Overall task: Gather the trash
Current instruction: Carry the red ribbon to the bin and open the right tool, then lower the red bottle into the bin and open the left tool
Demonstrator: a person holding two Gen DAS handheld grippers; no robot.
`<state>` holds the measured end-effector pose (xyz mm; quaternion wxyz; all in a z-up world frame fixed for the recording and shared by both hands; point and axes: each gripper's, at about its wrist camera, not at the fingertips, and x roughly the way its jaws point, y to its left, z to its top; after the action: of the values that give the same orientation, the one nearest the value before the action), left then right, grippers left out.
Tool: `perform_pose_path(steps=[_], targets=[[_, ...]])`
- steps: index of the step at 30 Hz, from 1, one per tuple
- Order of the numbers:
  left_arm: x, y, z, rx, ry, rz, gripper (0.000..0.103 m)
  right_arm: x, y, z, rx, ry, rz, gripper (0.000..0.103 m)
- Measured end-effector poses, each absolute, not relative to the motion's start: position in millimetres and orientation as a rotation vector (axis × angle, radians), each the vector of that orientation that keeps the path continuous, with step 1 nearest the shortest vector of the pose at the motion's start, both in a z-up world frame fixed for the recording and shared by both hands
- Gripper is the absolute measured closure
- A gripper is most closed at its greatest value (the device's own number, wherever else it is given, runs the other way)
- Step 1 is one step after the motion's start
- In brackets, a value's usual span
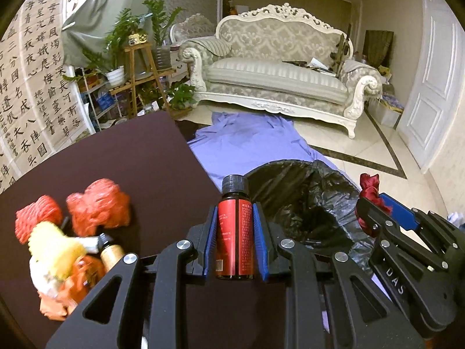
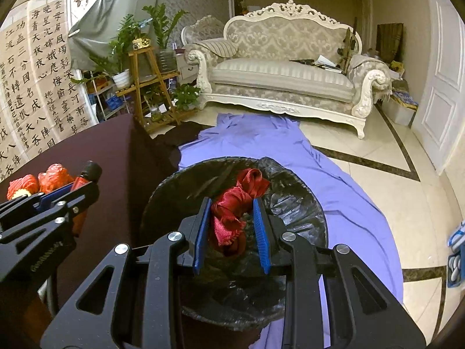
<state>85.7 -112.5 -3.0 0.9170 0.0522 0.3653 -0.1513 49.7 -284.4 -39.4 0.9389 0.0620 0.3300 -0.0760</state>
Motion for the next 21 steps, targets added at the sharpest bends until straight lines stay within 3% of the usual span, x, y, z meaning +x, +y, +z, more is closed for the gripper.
perform_pose_path(steps=[4,5,7,9,21], targets=[[94,-125,-11,0.137,0.772,-0.324,0.077,59,-289,-40,0.130,0.681,-0.142,0.071],[95,-126,-13,0.146,0.776,-0.321,0.074,59,-291,-40,0.128,0.675,-0.155,0.058],[97,-129,-15,0.156,0.775,-0.306,0.050,59,-294,-37,0.126,0.660,-0.178,0.049],[97,-127,-14,0.147,0.767,-0.298,0.044,58,-295,-36,0.125,0.658,-0.185,0.049],[98,-121,-10,0.129,0.762,-0.284,0.036,46,-298,-29,0.123,0.646,-0.227,0.047]])
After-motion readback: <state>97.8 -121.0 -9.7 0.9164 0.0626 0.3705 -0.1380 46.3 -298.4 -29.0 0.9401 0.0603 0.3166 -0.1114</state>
